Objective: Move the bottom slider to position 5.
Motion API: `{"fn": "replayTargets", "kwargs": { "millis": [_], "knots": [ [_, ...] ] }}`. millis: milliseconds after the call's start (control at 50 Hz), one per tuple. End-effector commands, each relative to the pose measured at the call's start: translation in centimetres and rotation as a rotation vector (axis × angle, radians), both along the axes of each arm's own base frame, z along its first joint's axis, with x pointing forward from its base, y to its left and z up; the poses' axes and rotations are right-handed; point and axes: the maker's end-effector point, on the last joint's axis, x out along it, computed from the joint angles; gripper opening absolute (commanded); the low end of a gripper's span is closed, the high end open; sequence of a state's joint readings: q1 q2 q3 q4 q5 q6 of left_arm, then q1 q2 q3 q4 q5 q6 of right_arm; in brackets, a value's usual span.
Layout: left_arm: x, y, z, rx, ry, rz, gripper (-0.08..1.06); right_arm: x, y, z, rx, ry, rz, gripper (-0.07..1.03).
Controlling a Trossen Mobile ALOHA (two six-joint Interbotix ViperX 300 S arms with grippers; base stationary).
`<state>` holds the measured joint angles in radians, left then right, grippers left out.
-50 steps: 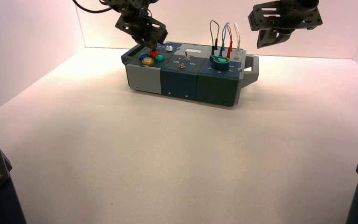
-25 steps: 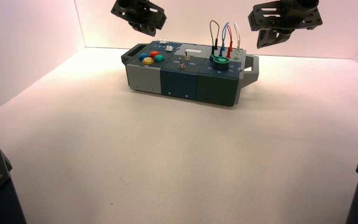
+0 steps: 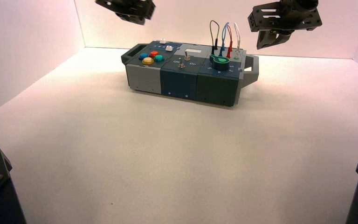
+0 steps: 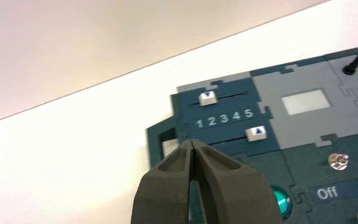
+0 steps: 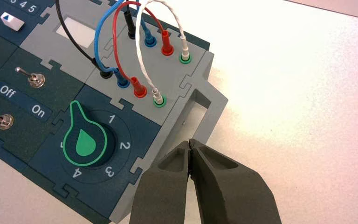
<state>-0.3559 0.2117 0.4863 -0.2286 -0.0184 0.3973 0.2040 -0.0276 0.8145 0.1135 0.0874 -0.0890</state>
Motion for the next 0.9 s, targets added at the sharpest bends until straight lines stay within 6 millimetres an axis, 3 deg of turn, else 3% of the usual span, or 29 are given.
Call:
{"fn": "replayTargets", "kwargs": {
  "millis": [20, 380, 900],
  "knots": [
    [-0.2, 0.0, 2.8, -0.022, -0.057, 0.002, -0.03, 1.0, 0.2, 1.4, 0.011, -0.043, -0.003, -0.02],
    [-2.3, 1.1, 2.0, -0.018, -0.053, 0.014, -0.03, 1.0, 0.2, 1.4, 0.01, -0.043, -0.002, -0.02],
    [-2.2, 3.2, 1.0, -0.007, -0.072, 0.06, -0.03, 1.2, 0.2, 1.6, 0.01, -0.054, -0.001, -0.02]
  ]
}}
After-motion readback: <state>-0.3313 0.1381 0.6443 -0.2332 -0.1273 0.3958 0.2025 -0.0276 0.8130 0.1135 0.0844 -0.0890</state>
